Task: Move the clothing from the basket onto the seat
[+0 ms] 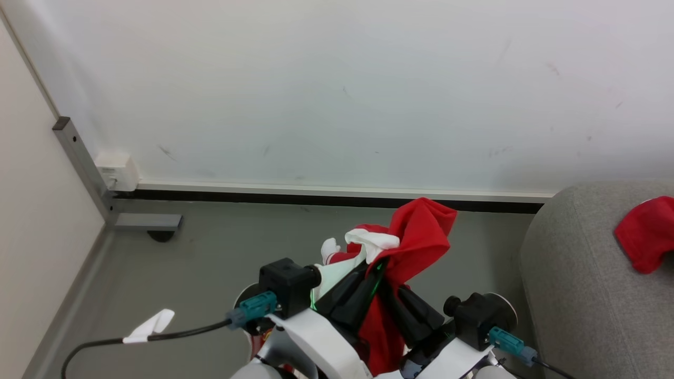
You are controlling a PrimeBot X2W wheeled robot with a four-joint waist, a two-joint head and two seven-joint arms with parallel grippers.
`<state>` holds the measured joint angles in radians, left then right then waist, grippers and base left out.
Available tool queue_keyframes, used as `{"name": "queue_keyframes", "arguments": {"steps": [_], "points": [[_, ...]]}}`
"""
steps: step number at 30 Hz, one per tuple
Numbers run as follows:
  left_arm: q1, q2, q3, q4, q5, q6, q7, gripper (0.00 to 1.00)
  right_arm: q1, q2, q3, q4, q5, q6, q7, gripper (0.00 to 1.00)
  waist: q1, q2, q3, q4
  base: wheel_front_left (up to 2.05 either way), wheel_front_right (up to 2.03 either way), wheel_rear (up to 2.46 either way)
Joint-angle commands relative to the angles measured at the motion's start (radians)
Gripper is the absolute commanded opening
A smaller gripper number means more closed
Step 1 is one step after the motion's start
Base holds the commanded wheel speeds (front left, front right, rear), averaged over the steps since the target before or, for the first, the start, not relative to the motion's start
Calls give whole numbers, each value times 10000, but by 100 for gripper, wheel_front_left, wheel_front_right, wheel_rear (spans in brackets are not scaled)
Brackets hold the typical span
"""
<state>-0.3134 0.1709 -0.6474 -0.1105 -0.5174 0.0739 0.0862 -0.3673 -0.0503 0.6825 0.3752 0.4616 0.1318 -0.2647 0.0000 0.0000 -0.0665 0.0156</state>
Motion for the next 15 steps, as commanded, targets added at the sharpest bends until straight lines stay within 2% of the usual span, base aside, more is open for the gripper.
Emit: {"name": "queue_keyframes", "arguments": {"steps": [1,7,9,10,11,12,15], "points": [[12,-1,18,-30,-36,-5,-30,0,-113,-8,8,13,92,-22,7,0,0,0,2,1,0,0,0],[61,86,53,124,-25,66,-86,2,-213,-8,-272,0,281,-22,7,0,0,0,45,-50,0,0,0],[73,138,80,162,53,123,-144,35,-164,-10,-389,-41,260,-22,7,0,0,0,58,-88,0,0,0],[73,157,88,184,82,149,-146,48,-138,-8,-437,-59,238,-24,8,0,0,0,70,-108,0,0,0],[71,183,96,207,126,162,-206,88,-108,-10,-519,-76,207,-22,7,0,0,0,81,-133,0,0,0],[63,202,96,213,180,181,-245,100,-79,-11,-610,-91,158,-24,7,0,0,0,94,-166,0,0,0],[107,187,91,257,228,210,-411,100,10,-11,-894,-139,0,-22,8,0,0,0,130,-261,0,0,0]]}}
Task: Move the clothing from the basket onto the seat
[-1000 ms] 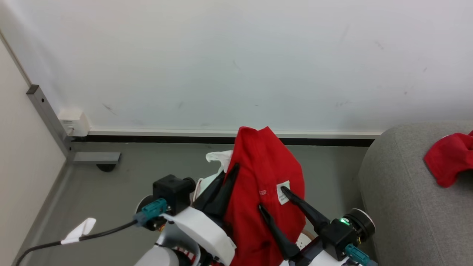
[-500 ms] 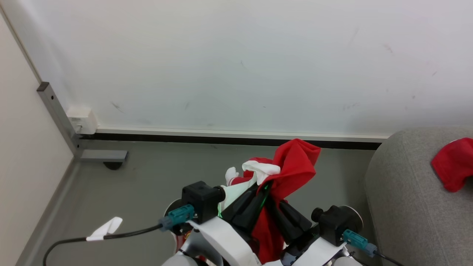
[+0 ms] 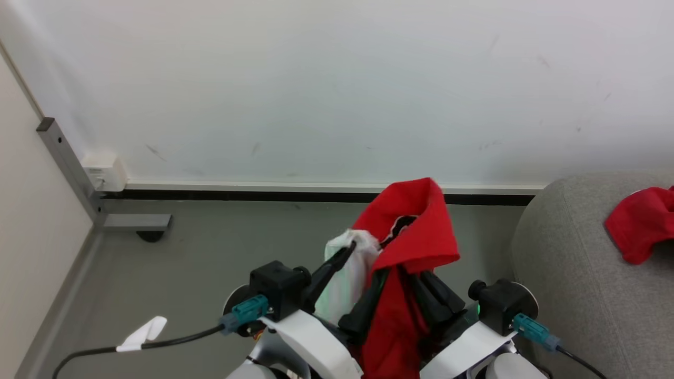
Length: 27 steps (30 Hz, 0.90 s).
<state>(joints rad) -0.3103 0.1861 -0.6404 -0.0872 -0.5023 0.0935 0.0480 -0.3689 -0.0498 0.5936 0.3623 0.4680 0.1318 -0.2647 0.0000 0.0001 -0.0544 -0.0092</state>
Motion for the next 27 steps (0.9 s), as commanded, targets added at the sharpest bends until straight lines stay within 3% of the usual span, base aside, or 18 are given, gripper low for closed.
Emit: {"name": "queue_keyframes", "arguments": {"steps": [1,10,27], "points": [[92,46,20,44,111,27,-80,100,50,-17,-108,-14,-129,-22,7,0,0,-1,27,-54,0,0,0],[259,24,-41,405,17,-66,-472,100,216,-140,-1555,-334,-824,-22,4,0,0,-1,266,-758,0,0,0],[-35,-14,-209,1161,297,-143,-1060,100,243,-1073,-3458,-1610,-1377,-22,4,0,0,-1,698,-2626,0,0,0]]}}
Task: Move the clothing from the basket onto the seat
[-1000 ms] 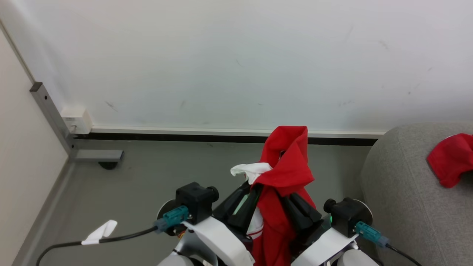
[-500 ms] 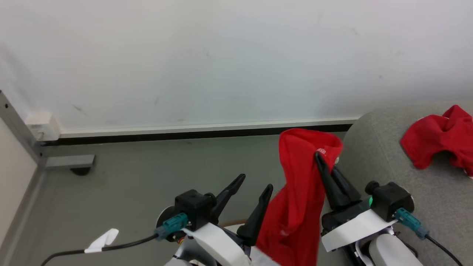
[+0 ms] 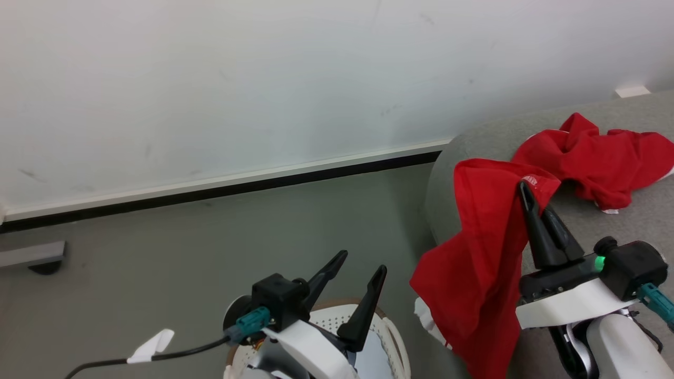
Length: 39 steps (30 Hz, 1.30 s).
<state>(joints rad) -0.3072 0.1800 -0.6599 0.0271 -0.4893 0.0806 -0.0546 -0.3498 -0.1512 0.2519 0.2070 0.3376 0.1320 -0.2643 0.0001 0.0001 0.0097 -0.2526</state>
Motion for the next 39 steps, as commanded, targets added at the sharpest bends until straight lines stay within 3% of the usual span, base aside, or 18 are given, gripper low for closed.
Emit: {"name": "queue_keyframes", "arguments": {"steps": [1,11,22,33,39], "points": [[-67,39,-29,49,158,-31,-60,100,53,-104,-108,-135,-94,-24,0,0,-1,-1,67,-301,0,0,0],[-156,-65,-170,198,156,-43,-150,100,205,-398,-639,-902,-51,-24,141,0,-1,-1,122,-1059,0,0,0],[-461,-2,-282,99,226,-91,-48,100,-274,-369,-1190,-1298,18,-24,357,0,-1,-1,805,-992,0,0,0],[-1478,92,-337,-64,379,-426,105,100,-3642,-1047,-2880,-833,260,-24,1374,0,-1,-1,2646,-24,0,0,0],[-2003,108,-270,-99,425,-563,63,100,-7144,-1673,-4997,185,-66,-24,2787,0,-1,-1,3544,530,0,0,0]]}}
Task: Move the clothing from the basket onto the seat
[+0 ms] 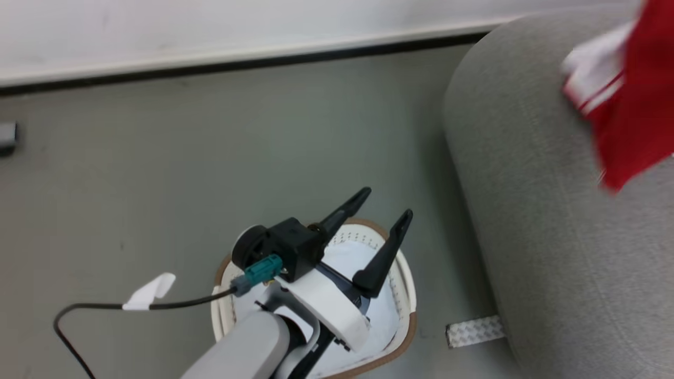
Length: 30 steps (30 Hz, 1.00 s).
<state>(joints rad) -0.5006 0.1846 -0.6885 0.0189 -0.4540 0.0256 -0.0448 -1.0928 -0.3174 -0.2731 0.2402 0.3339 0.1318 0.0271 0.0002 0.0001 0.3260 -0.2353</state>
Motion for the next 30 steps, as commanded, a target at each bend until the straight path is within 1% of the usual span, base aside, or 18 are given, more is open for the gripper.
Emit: {"name": "queue_keyframes", "arguments": {"steps": [1,4,6,8,10,12,16,20,22,24,26,27,30], "points": [[-130,93,56,-35,82,-17,-45,100,-382,-78,-190,134,-178,-23,68,0,-2,-1,524,413,0,0,0],[-314,152,114,-130,86,-53,-22,100,-2230,-390,-1265,963,-1036,-23,511,0,-2,-1,974,549,0,0,0],[-428,206,130,-191,116,-70,34,100,-3268,-780,-1724,1471,-1894,-23,578,0,-2,-1,1260,632,0,0,0],[-525,251,146,-265,142,-73,57,100,-4020,-1025,-2233,2044,-2611,-23,592,0,-2,-1,1519,694,0,0,0],[-579,290,169,-309,151,-41,70,100,-4243,-1236,-2717,2619,-3441,-23,423,0,-2,-1,1741,729,0,0,0],[-596,306,156,-318,146,-24,94,100,-4004,-1316,-3184,3177,-4084,-23,148,0,-2,-1,1910,769,0,0,0],[-427,339,71,-216,111,-14,130,100,-2711,-1143,-4444,4281,-4966,-23,-658,0,-2,-1,2109,868,0,0,0],[-189,395,32,-106,32,60,94,100,-1362,-686,-5874,5239,-5437,-23,-1515,0,-2,-1,2128,940,0,0,0],[-72,418,59,-89,-45,97,63,100,-778,-385,-6396,5700,-5719,-23,-1862,1,-2,-1,2067,917,0,0,0],[40,457,72,-53,-77,144,21,100,-353,-160,-6780,6117,-5942,-23,-2126,40,-2,-1,1962,865,0,0,0],[118,461,87,-30,-143,183,1,100,-118,73,-7098,6470,-6047,-23,-2244,100,-2,-1,1832,806,0,0,0],[125,458,117,-16,-171,212,-44,100,-38,191,-7308,6589,-5980,-23,-2339,100,-2,-1,1753,772,0,0,0],[175,407,247,79,-299,288,-191,100,331,476,-7289,6890,-6059,-24,-2566,100,-2,-1,1471,681,0,0,0]]}}
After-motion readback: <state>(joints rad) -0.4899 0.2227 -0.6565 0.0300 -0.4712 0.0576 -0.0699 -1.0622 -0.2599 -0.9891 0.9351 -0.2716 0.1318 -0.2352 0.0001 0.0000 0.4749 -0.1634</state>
